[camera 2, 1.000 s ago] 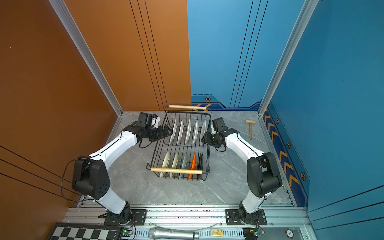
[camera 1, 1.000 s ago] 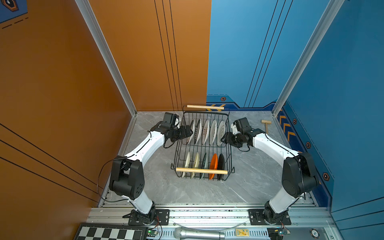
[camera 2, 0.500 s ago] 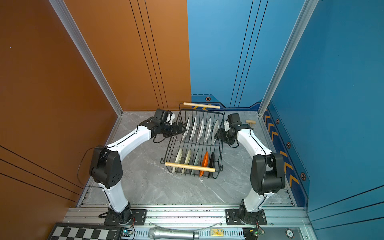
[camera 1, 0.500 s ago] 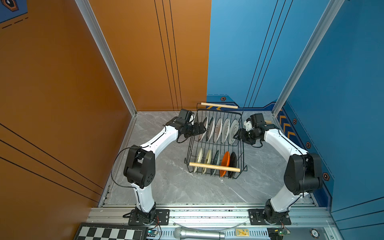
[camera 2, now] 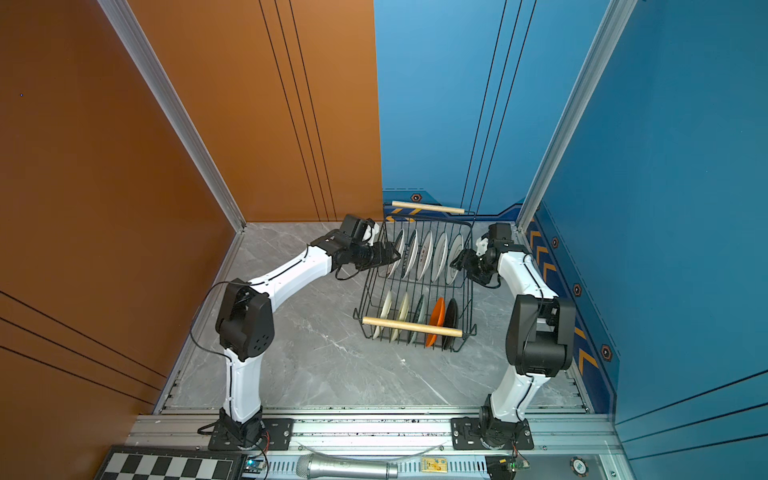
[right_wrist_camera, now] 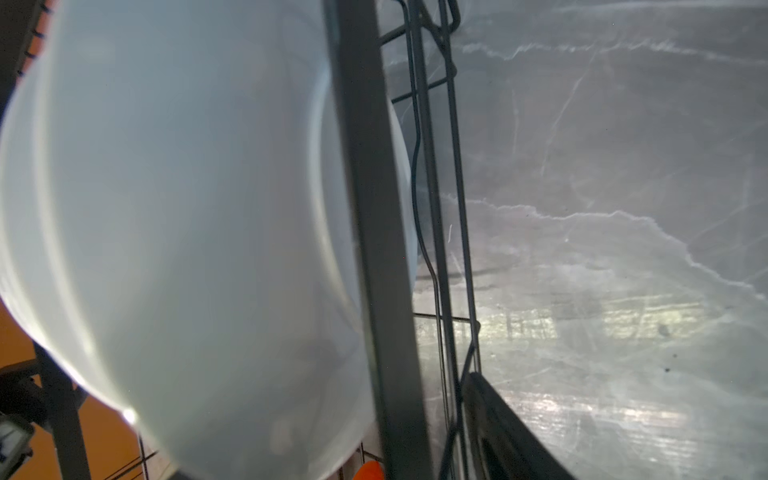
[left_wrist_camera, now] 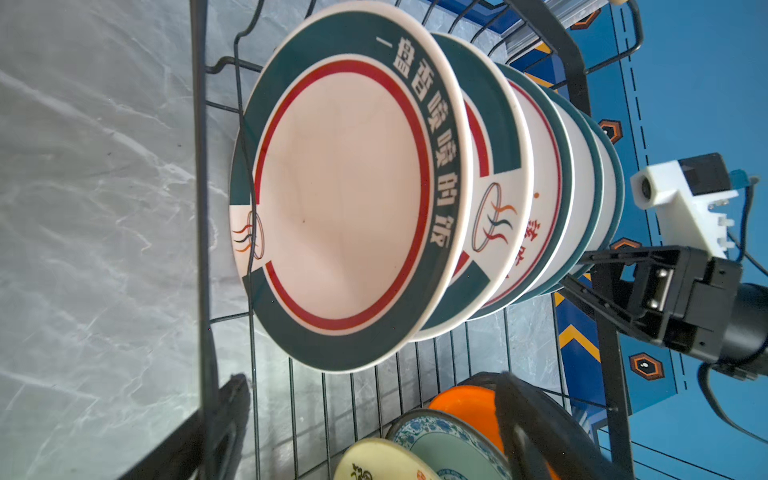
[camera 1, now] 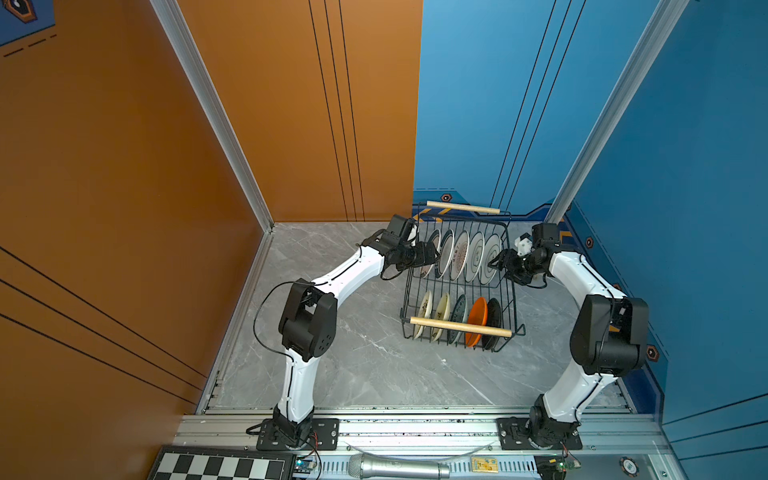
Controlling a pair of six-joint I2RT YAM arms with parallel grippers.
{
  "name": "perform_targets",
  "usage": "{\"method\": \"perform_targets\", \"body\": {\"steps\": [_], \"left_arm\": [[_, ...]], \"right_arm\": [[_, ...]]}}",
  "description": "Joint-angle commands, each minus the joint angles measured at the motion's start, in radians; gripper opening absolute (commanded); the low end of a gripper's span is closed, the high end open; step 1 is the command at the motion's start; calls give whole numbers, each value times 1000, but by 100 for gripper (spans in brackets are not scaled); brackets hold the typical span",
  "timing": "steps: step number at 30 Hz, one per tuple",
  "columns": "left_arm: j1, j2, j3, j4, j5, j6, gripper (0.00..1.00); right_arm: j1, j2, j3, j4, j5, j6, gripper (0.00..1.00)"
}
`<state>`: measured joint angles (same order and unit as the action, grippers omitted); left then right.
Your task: Unload the plates from the dish rack
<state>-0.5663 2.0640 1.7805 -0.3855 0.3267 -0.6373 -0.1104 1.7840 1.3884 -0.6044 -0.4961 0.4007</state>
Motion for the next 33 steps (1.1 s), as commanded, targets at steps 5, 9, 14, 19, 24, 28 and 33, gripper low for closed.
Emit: {"method": "perform_targets", "body": {"steps": [5, 9, 14, 19, 24, 28, 33], "left_arm": [[-77, 96, 137, 43, 100, -34, 92], [-100, 127, 185, 43, 101, -45, 91], [-117, 145, 212, 45, 101, -54, 91], [-130, 168, 239, 51, 105, -64, 91], [-142, 211, 289, 51, 111, -74, 91], [-165, 239, 323, 56, 107, -84, 91], [-180, 260, 348, 74, 107, -97, 90]], "right_arm": [[-84, 74, 111, 55, -129, 41, 70], [-121, 114, 134, 89, -177, 77, 72], [-145, 158, 154, 159, -210, 143, 75], [-155, 223, 232, 168, -225, 180, 77], [-172, 284, 316, 183, -248, 228, 77], [-183, 334, 362, 195, -270, 255, 77], [-194, 373, 401, 209, -278, 284, 80]]}}
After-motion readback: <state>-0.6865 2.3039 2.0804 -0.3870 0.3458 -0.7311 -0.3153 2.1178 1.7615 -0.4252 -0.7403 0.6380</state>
